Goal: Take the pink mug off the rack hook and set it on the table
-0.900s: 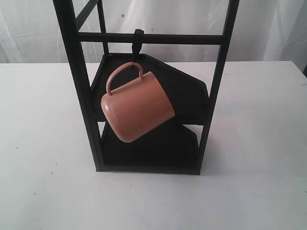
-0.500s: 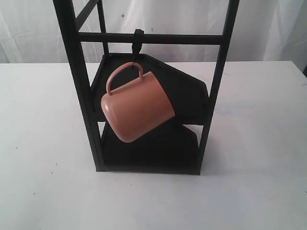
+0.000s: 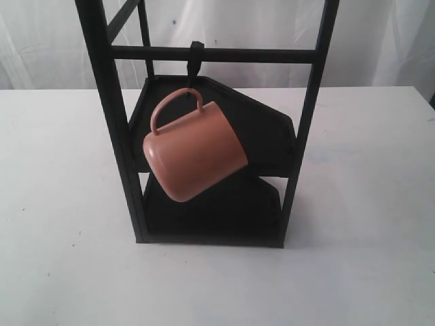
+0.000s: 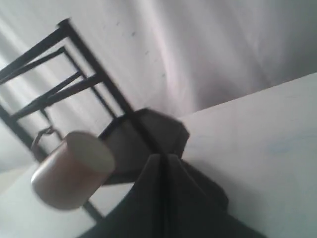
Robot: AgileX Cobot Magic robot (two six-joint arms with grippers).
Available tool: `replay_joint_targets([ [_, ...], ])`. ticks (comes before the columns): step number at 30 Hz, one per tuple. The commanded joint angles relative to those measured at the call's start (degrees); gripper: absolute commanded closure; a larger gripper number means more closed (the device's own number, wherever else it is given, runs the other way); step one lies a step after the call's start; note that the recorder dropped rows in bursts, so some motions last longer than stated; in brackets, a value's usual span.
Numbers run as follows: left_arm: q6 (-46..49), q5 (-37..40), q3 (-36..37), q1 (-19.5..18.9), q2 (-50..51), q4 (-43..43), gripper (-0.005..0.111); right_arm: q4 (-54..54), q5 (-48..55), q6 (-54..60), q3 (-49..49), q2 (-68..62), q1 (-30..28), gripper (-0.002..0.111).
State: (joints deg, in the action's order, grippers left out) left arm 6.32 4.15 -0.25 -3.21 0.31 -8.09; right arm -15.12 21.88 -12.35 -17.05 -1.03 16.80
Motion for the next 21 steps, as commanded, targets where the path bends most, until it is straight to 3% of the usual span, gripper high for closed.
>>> replay_joint_targets([
  [1,-0.1,0.3,0.3,-0.2,-0.3,-0.4,0.107,-15.8,14.4,23.3,-8.5,-8.4,4.1,0.108],
  [7,-0.1,0.3,0.3,-0.2,-0.3,-0.4,0.107,-16.3,24.6,36.1,-16.8,-24.5,4.5,0.108],
  [13,-0.1,0.3,0.3,-0.2,-0.3,-0.4,0.107,-18.7,25.7,46.7,-19.1,-32.9,4.5,0.106],
  [18,-0.1,0.3,0.3,-0.2,-0.3,-0.4,0.107,-35.4,25.8,67.5,-19.1,-39.0,4.5,0.070],
  [21,-0.1,0.3,0.3,-0.2,-0.3,-0.4,0.107,-41.4,24.1,75.5,-19.1,-41.4,4.5,0.055],
])
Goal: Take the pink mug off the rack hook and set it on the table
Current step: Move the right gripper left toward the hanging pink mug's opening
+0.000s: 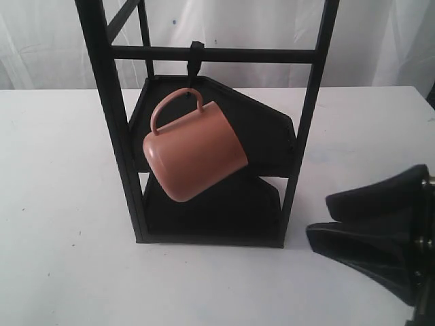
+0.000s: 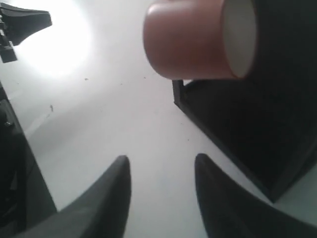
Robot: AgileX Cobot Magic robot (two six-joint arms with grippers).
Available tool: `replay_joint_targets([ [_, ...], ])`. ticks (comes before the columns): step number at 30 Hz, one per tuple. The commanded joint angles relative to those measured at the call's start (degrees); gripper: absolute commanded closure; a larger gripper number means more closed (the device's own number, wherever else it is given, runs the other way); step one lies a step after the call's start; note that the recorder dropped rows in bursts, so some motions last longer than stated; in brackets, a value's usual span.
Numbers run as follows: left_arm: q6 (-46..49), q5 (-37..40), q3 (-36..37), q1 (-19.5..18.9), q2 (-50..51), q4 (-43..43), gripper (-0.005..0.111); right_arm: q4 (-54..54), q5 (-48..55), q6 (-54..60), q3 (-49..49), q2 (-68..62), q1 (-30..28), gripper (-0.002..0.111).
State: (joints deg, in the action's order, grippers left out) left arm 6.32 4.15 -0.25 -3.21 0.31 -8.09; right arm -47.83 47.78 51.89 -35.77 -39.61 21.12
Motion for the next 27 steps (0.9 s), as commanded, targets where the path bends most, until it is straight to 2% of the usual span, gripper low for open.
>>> replay_joint_targets([
  [1,-0.1,0.3,0.3,-0.2,-0.3,-0.4,0.107,-10.6,-2.7,13.9,-0.4,-3.6,0.2,0.051],
  [3,-0.1,0.3,0.3,-0.2,-0.3,-0.4,0.107,-14.6,-3.8,19.5,-0.4,-5.1,0.2,0.048],
  [9,-0.1,0.3,0.3,-0.2,-0.3,-0.4,0.107,-27.5,-7.3,36.8,-0.4,-11.6,0.2,0.048],
  [11,-0.1,0.3,0.3,-0.2,-0.3,-0.4,0.107,-28.3,-7.2,39.4,-0.4,-13.7,0.2,0.048],
  [27,-0.1,0.3,0.3,-0.2,-0.3,-0.4,0.107,-28.1,-6.6,43.4,-6.4,-25.3,0.2,0.048],
])
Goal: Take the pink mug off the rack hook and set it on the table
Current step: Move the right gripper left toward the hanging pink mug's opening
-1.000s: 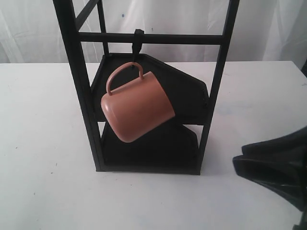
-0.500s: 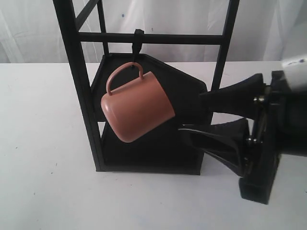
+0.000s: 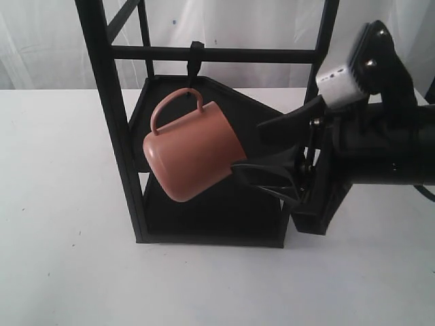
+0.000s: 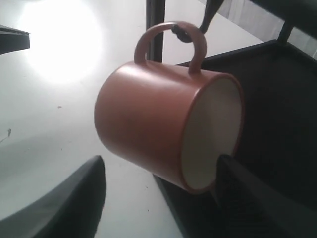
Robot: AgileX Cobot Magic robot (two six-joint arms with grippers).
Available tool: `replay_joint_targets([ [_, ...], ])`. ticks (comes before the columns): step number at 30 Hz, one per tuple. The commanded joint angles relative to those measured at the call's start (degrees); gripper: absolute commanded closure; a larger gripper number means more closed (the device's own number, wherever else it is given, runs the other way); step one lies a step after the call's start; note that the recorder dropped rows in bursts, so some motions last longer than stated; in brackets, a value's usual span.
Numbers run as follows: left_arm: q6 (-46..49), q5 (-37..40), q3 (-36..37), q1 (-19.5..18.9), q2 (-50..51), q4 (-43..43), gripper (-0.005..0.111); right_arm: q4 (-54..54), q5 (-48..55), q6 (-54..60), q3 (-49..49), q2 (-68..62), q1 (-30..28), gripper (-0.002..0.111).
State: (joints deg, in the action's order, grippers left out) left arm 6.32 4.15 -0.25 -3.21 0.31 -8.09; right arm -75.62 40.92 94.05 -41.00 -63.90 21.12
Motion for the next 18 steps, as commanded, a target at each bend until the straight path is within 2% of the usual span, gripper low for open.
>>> replay_joint_targets([
  [1,-0.1,0.3,0.3,-0.2,-0.3,-0.4,0.107,-0.3,0.8,1.2,-1.5,-1.4,0.2,0.048],
  [11,-0.1,0.2,0.3,-0.2,-0.3,-0.4,0.107,-0.3,4.3,1.6,-3.7,-5.4,0.2,0.048],
  [18,-0.1,0.2,0.3,-0.2,-0.3,-0.4,0.107,-0.6,5.3,3.5,-4.1,-7.0,2.3,0.048],
])
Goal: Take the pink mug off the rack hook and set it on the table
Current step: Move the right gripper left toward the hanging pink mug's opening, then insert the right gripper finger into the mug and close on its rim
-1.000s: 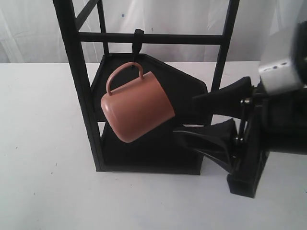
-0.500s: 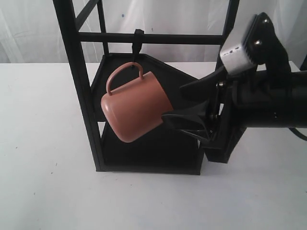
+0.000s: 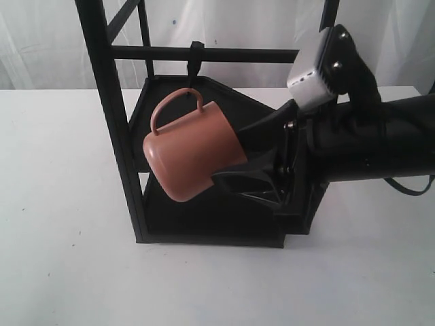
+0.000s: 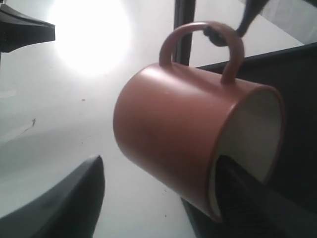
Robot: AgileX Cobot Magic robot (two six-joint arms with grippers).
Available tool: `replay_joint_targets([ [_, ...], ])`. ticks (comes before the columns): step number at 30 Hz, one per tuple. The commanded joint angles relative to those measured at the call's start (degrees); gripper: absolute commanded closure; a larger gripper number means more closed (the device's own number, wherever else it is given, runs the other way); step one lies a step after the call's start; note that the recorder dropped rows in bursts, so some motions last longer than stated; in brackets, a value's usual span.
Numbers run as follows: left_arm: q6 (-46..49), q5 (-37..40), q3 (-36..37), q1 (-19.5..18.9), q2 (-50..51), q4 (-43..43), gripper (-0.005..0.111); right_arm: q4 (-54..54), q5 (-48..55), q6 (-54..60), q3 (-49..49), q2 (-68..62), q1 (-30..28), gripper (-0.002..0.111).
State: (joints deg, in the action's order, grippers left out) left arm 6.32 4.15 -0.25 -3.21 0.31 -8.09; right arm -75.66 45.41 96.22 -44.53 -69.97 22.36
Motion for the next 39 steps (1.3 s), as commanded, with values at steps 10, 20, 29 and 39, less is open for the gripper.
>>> replay_joint_targets([
  [10,-0.1,0.2,0.3,-0.2,-0.3,-0.4,0.107,-0.5,0.7,2.6,-1.8,-4.2,4.4,0.048],
  [20,-0.1,0.2,0.3,-0.2,-0.3,-0.4,0.107,-1.2,-0.1,2.6,-3.1,-5.6,5.2,0.048],
  [29,-0.1,0.2,0.3,-0.2,-0.3,-0.4,0.107,-3.3,-0.1,2.5,-3.1,-5.6,5.8,0.048],
  [39,-0.1,0.2,0.3,-0.2,-0.3,-0.3,0.107,-4.2,-2.0,1.9,-5.6,-10.9,8.6,0.048],
])
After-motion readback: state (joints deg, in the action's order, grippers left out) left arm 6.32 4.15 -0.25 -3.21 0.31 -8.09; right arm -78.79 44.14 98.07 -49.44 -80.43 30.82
